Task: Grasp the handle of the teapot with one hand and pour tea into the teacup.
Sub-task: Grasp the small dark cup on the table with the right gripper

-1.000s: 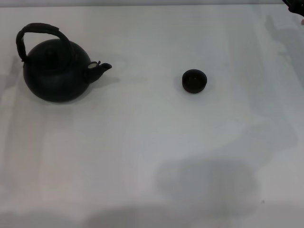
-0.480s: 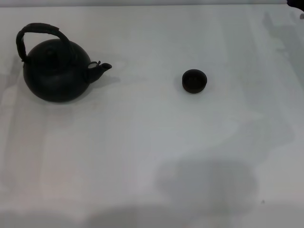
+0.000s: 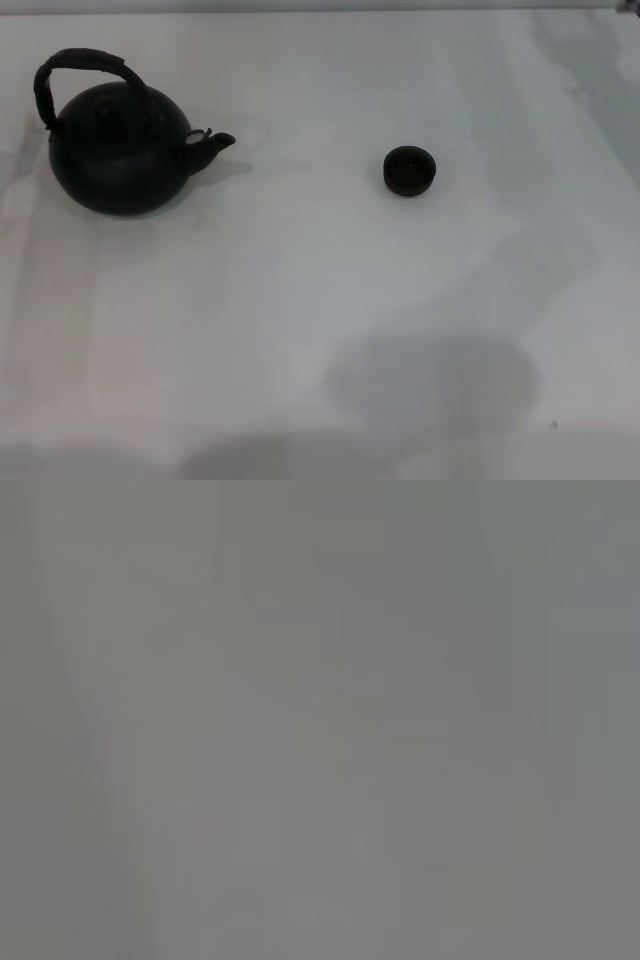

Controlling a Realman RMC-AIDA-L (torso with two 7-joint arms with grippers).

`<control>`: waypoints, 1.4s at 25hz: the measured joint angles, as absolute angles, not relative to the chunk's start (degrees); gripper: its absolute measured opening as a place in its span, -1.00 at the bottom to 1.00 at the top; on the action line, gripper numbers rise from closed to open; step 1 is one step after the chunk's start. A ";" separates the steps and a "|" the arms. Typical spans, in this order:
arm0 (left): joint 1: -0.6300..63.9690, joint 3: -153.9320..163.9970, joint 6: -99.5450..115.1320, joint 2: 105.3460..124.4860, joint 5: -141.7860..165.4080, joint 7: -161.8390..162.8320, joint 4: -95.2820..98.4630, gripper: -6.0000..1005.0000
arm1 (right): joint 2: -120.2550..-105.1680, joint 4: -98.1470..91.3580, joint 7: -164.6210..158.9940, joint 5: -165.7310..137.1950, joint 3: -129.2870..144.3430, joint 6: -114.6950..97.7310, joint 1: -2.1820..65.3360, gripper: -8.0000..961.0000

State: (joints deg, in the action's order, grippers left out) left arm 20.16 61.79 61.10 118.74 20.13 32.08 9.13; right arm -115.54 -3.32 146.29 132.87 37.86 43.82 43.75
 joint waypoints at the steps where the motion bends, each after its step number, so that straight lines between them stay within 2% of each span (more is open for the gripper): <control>1: 20.20 61.76 61.07 118.73 20.10 32.08 9.14 0.71 | -115.39 -5.14 142.33 131.58 40.21 43.30 43.75 0.75; 6: 20.65 61.61 61.16 118.74 19.85 32.08 9.44 0.71 | -114.60 -17.63 121.07 122.12 54.86 39.88 42.28 0.74; 11: 20.96 61.55 61.20 118.75 19.02 32.08 9.50 0.71 | -111.60 -30.41 99.74 106.03 65.68 41.88 41.62 0.74; 12: 20.97 61.54 61.20 118.78 18.76 32.08 9.50 0.71 | -110.54 -33.76 93.49 98.67 66.95 45.09 42.40 0.74; 19: 21.06 61.51 61.31 118.85 16.94 32.25 9.49 0.71 | -108.96 -39.06 78.11 77.65 67.03 55.62 47.50 0.75; 22: 21.07 61.50 61.34 118.84 16.80 32.33 9.49 0.71 | -109.99 -42.04 73.03 66.73 67.29 60.31 50.10 0.74; 28: 21.21 61.53 61.35 118.83 16.80 32.32 9.49 0.71 | -115.53 -46.02 67.61 49.17 69.25 67.33 53.92 0.75; 35: 21.55 61.55 61.35 118.84 16.81 32.15 9.29 0.71 | -115.94 -45.49 60.95 48.50 83.89 64.98 55.18 0.75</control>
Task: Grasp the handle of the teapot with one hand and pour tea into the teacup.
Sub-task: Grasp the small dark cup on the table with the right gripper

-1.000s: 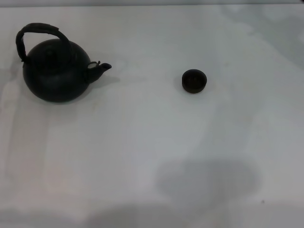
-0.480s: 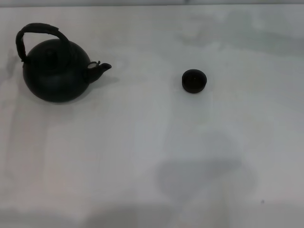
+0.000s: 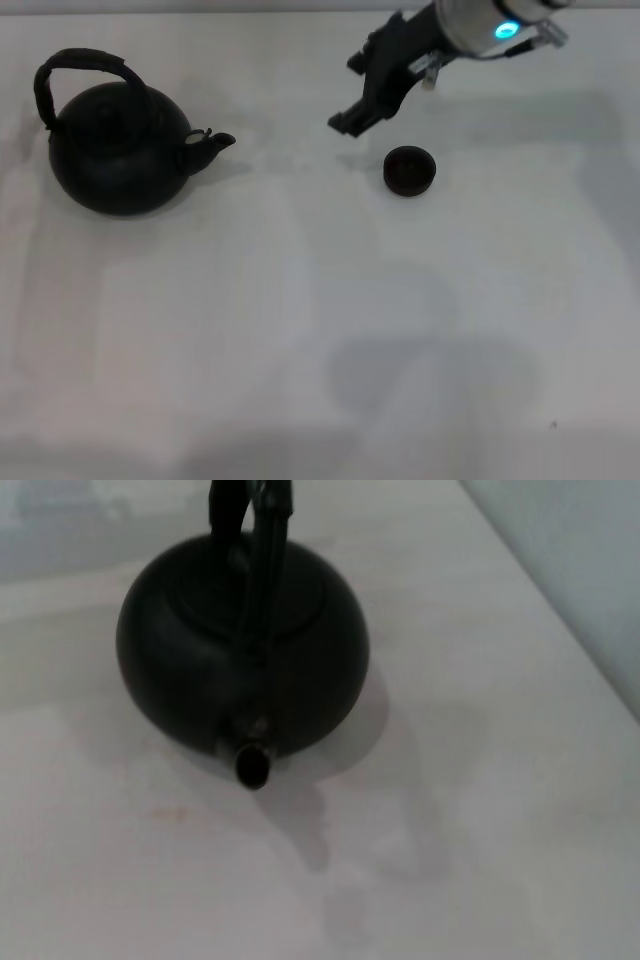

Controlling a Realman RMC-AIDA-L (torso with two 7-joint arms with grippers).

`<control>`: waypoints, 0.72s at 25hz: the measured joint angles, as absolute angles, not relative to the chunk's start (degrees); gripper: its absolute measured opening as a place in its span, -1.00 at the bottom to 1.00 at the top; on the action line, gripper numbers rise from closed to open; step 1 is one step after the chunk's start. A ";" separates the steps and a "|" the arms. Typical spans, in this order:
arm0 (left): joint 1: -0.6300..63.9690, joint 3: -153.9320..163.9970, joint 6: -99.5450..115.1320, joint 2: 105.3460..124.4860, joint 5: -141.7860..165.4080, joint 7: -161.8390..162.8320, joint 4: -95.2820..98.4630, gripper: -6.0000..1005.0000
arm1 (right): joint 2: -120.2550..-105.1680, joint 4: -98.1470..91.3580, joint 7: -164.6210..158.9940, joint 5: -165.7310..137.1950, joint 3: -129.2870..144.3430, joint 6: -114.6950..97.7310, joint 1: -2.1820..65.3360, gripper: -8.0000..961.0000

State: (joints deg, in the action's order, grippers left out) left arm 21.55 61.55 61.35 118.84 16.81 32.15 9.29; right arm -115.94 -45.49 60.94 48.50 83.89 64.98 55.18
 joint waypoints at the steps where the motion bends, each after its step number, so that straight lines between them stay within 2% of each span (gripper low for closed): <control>1: 21.57 61.53 61.35 118.84 16.81 32.14 9.24 0.71 | -115.94 -45.41 60.12 48.53 85.08 64.76 55.26 0.75; 18: 21.45 61.53 61.35 118.83 16.88 32.08 9.18 0.70 | -116.12 -38.77 50.77 46.09 101.80 56.88 57.48 0.74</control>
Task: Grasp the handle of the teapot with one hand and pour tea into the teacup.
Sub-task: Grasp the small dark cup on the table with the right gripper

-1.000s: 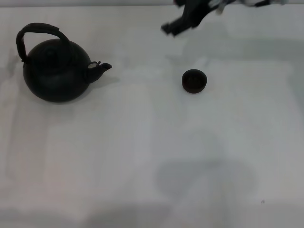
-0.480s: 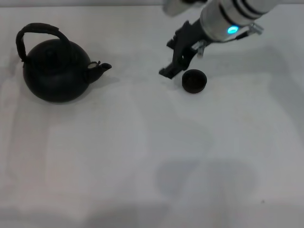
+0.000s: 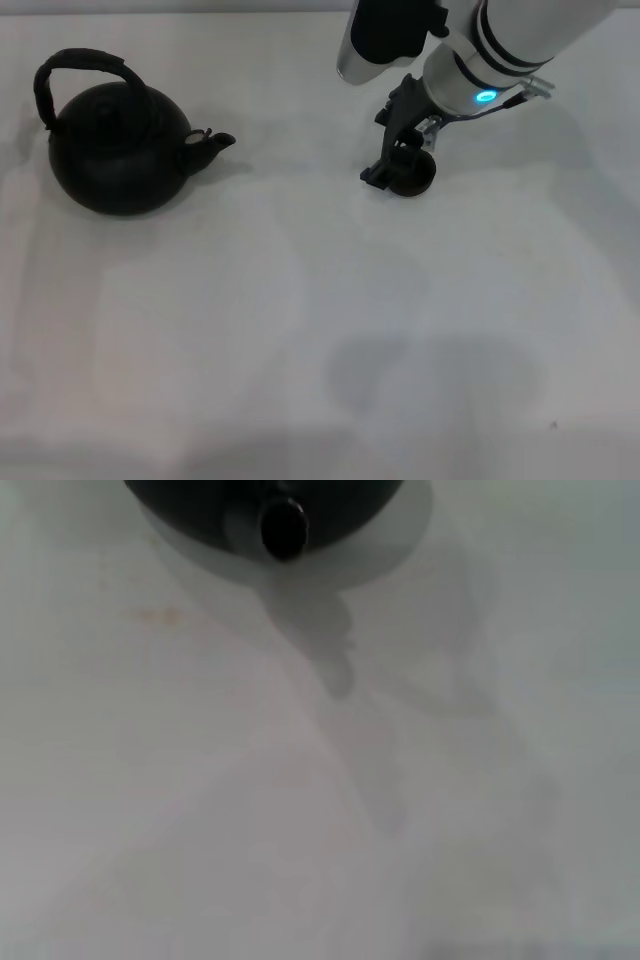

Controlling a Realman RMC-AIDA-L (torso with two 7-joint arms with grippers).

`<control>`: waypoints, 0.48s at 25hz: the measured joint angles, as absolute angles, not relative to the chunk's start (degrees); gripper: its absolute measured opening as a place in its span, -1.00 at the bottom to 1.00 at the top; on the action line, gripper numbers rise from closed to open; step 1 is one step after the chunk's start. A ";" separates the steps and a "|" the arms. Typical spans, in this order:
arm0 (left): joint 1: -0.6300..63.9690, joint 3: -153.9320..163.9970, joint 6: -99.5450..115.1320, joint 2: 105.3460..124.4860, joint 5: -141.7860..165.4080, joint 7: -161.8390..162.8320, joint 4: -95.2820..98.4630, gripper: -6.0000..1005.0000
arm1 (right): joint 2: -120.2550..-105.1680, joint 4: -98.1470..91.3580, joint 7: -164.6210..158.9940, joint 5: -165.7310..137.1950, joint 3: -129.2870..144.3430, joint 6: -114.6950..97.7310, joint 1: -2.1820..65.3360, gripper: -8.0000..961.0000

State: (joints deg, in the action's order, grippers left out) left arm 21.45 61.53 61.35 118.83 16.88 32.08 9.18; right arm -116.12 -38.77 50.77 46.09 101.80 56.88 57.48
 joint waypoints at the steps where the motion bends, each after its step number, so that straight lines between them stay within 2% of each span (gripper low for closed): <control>1: 21.42 61.53 61.35 118.83 16.88 32.08 9.18 0.70 | -116.12 -38.49 50.76 46.06 101.99 56.60 57.50 0.74; 12: 21.22 61.53 61.17 118.79 16.76 32.06 9.46 0.70 | -116.19 -36.33 50.71 45.77 103.05 56.33 57.50 0.74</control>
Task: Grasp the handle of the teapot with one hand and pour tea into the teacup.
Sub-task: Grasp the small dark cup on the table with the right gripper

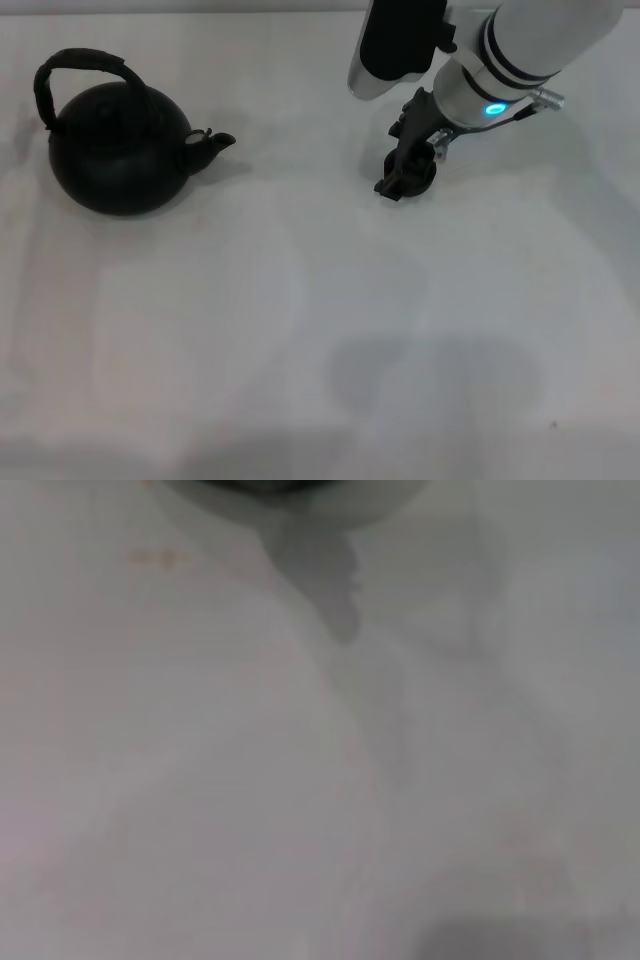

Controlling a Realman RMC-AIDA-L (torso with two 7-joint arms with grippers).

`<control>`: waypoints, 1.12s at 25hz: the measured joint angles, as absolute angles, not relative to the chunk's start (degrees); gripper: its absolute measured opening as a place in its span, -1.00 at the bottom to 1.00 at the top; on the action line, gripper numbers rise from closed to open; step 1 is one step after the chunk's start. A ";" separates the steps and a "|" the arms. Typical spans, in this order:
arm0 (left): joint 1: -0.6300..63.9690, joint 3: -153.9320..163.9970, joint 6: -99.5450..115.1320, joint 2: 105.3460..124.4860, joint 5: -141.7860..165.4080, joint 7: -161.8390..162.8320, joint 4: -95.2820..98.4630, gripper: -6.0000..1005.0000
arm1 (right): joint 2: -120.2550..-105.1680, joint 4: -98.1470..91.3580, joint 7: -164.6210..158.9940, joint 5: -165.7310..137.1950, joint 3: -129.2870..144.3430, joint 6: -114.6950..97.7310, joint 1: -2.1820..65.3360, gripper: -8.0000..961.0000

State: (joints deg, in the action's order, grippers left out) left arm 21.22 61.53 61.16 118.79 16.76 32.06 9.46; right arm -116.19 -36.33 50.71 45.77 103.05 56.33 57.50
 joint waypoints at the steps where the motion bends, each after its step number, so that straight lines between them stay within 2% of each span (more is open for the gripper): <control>1: 21.24 61.52 61.10 118.76 16.76 32.05 9.46 0.70 | -116.19 -36.28 50.69 45.76 103.05 56.33 57.43 0.74; 16: 21.12 61.52 61.24 118.69 15.37 31.99 9.50 0.70 | -115.71 -37.04 50.62 45.69 102.68 59.72 56.18 0.74; 24: 21.21 61.85 61.35 118.73 15.81 31.99 9.49 0.70 | -115.63 -41.59 50.62 44.30 102.44 62.01 55.41 0.52; 28: 21.03 61.92 61.49 118.82 15.84 31.99 9.48 0.70 | -115.98 -48.39 51.05 44.75 103.04 65.31 54.65 0.52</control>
State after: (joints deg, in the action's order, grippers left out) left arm 21.03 61.92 61.49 118.82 15.84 31.99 9.48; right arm -115.98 -48.39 51.05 44.75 103.04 65.31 54.65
